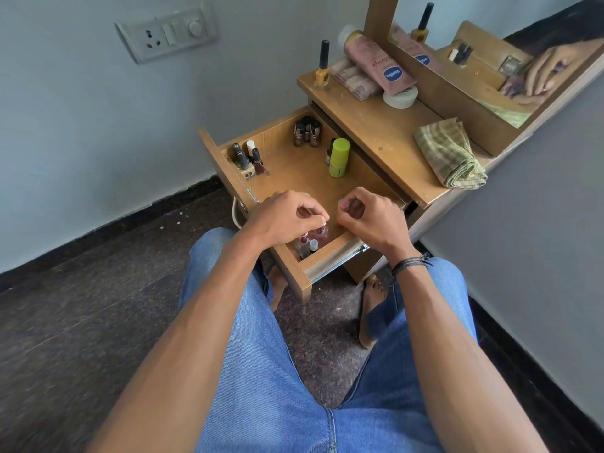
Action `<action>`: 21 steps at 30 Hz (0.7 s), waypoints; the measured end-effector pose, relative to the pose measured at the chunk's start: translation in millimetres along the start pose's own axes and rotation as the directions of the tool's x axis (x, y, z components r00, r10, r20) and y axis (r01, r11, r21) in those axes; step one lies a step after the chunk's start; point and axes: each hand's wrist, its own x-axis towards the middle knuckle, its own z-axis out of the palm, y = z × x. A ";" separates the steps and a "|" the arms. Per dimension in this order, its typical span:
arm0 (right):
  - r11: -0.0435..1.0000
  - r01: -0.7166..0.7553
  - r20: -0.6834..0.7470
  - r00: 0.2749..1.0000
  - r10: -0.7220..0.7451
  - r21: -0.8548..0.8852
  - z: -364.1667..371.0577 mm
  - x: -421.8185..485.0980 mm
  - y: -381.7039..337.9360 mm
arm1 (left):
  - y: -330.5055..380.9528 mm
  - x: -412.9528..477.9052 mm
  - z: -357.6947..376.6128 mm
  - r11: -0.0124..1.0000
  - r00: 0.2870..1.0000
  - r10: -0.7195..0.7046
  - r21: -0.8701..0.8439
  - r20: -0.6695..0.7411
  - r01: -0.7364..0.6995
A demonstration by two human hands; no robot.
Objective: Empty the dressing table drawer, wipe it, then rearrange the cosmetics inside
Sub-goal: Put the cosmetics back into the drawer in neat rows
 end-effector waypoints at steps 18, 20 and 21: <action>0.995 0.067 0.149 0.987 -0.055 -0.071 -0.6 1.7 -3.3 | 5.4 1.4 -0.7 0.971 0.996 -0.090 0.223 -0.001 0.088; 0.995 0.071 0.148 0.987 -0.060 -0.071 -0.4 1.8 -3.4 | 7.8 0.8 -0.8 0.964 0.995 -0.096 0.248 0.008 0.091; 0.995 0.072 0.149 0.987 -0.061 -0.072 -0.6 1.8 -3.7 | 8.8 0.4 -1.0 0.962 0.995 -0.102 0.256 0.014 0.095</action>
